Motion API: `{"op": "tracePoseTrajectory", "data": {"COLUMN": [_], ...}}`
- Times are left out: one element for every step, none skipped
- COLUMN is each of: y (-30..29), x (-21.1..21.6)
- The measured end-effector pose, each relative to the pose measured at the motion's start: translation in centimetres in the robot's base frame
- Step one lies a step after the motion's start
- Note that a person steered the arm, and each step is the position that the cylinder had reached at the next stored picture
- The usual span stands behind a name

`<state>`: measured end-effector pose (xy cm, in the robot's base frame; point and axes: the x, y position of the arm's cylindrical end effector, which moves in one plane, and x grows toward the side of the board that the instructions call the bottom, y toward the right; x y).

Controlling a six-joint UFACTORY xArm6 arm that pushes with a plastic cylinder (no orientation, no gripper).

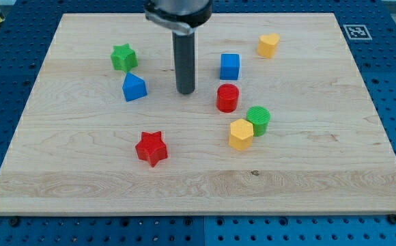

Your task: Put the red circle at the top of the green circle

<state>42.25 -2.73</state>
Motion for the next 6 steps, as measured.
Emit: {"op": "tracePoseTrajectory", "data": {"y": [1.0, 3.0, 5.2, 5.7, 2.9, 2.6], "x": [1.7, 1.2, -0.6, 0.0, -0.6, 0.9]}}
